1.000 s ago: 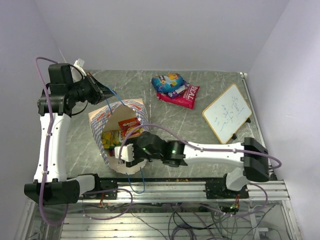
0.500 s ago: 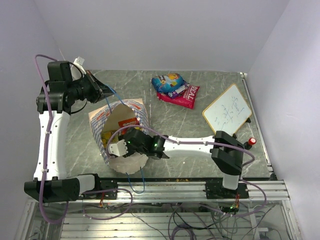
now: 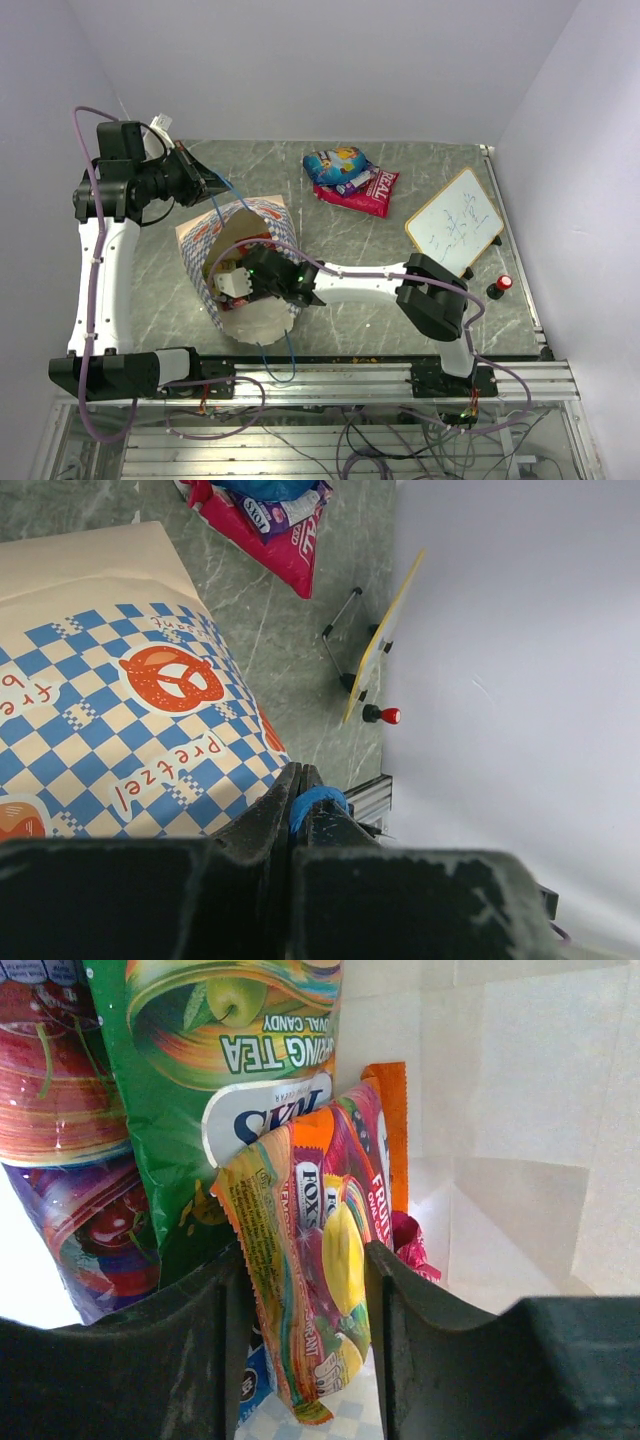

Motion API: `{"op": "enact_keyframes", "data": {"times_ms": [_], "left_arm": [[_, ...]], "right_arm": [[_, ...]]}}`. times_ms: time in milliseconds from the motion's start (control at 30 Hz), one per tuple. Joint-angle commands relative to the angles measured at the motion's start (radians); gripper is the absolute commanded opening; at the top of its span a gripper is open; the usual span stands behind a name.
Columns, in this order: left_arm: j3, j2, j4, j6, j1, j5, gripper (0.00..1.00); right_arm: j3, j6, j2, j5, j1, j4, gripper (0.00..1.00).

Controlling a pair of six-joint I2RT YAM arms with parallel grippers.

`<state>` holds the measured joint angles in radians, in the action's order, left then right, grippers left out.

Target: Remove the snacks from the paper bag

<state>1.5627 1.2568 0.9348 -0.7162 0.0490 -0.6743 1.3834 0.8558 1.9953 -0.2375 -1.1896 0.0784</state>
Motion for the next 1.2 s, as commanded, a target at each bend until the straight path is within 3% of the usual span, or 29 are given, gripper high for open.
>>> {"op": "enact_keyframes", "data": {"times_ms": [0,200,367,600,1167], "left_arm": [[0.044,0.005,0.011,0.02,0.009,-0.024,0.07],[0.036,0.003,0.004,0.017,0.009,-0.021,0.07],[0.036,0.003,-0.005,0.01,0.01,-0.019,0.07],[0.049,0.01,-0.007,0.013,0.009,-0.016,0.07],[0.042,0.026,-0.045,-0.003,0.009,-0.023,0.07]], "right_arm": [[0.025,0.003,0.021,-0.013,0.012,0.004,0.42],[0.041,-0.04,-0.001,0.008,0.01,0.019,0.15],[0.061,-0.083,-0.047,0.043,0.011,0.057,0.0],[0.056,-0.166,-0.149,0.092,0.009,0.109,0.0],[0.002,-0.444,-0.457,0.412,0.003,0.142,0.0]]}}
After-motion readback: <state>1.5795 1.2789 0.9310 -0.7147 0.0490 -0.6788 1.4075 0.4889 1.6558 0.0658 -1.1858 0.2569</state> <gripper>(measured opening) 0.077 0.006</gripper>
